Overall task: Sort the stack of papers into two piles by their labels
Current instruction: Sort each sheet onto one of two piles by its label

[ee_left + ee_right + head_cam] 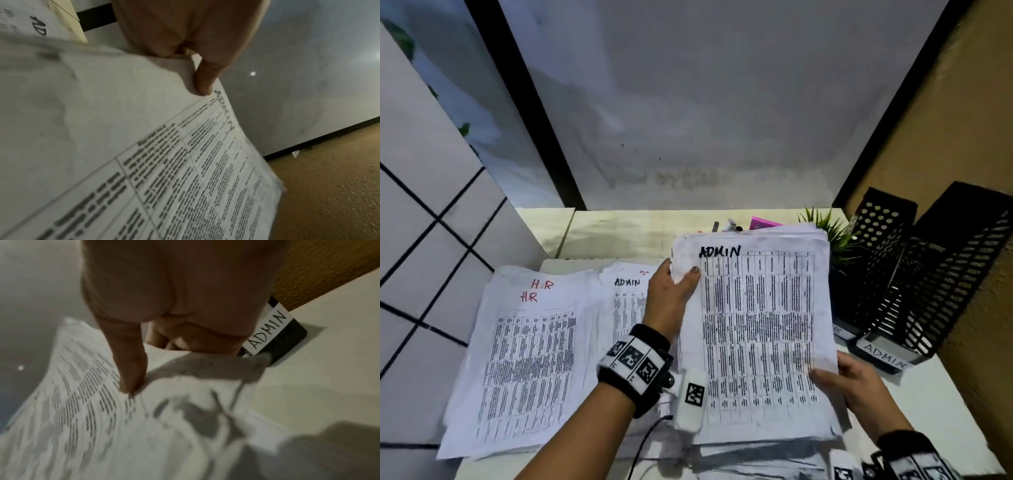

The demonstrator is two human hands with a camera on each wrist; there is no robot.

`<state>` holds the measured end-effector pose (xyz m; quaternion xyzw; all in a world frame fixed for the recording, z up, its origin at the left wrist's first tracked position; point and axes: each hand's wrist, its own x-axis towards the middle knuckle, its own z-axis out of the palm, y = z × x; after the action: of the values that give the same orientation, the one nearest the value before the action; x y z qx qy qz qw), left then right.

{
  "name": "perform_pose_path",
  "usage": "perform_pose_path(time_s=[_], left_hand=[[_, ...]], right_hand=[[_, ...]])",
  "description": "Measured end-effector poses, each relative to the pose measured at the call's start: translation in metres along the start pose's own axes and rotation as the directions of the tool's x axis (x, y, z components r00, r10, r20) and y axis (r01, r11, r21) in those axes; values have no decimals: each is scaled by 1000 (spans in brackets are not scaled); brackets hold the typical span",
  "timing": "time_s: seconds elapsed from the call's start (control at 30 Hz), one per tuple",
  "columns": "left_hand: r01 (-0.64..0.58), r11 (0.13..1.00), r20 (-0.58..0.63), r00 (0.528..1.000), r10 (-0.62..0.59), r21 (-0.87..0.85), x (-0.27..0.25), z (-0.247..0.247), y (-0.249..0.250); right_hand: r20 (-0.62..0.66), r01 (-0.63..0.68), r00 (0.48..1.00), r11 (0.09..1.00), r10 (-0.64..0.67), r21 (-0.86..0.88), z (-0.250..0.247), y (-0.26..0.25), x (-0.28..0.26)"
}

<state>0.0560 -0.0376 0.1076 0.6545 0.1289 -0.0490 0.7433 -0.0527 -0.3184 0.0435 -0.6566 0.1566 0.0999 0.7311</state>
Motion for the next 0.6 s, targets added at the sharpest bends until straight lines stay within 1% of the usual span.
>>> perform_pose_path(time_s=[0.03,0.1,0.13,0.23,0.33,0.37,0.4,0.5,0.53,0.6], left_hand=[[-10,1000,-19,1000,10,-7,2,-3,2],[-17,999,-58,998,15,-35,3,-10,4],[-19,999,-67,998,17,-37,1,-12,6],[-16,1000,-25,1000,16,-19,-1,-22,3],[-55,992,-86,994,64,111,-4,-29,-3],[-72,983,-119,989,93,167,-5,-33,-5],[-67,980,-149,984,95,185,-7,-36,-6],[-58,982,-253,962,103,181,-13,-41,-12],[-58,984,-270,957,102,169,-13,-43,-15],[-92,983,-301,944,138,161,-15,-43,-17]], right_hand=[[33,20,999,1000,-20,15,5,-7,-3],[101,21,995,998,-27,55,14,-13,-3],[115,20,993,999,-26,50,17,-13,-2],[128,17,992,999,-22,42,23,-12,1],[111,-6,994,995,-6,100,29,-6,5],[102,-10,995,995,0,96,32,-4,6],[89,-8,996,996,0,85,34,-2,7],[61,17,998,998,-20,52,40,5,9],[61,27,998,998,-30,56,42,5,9],[56,36,998,995,-41,98,46,5,10]])
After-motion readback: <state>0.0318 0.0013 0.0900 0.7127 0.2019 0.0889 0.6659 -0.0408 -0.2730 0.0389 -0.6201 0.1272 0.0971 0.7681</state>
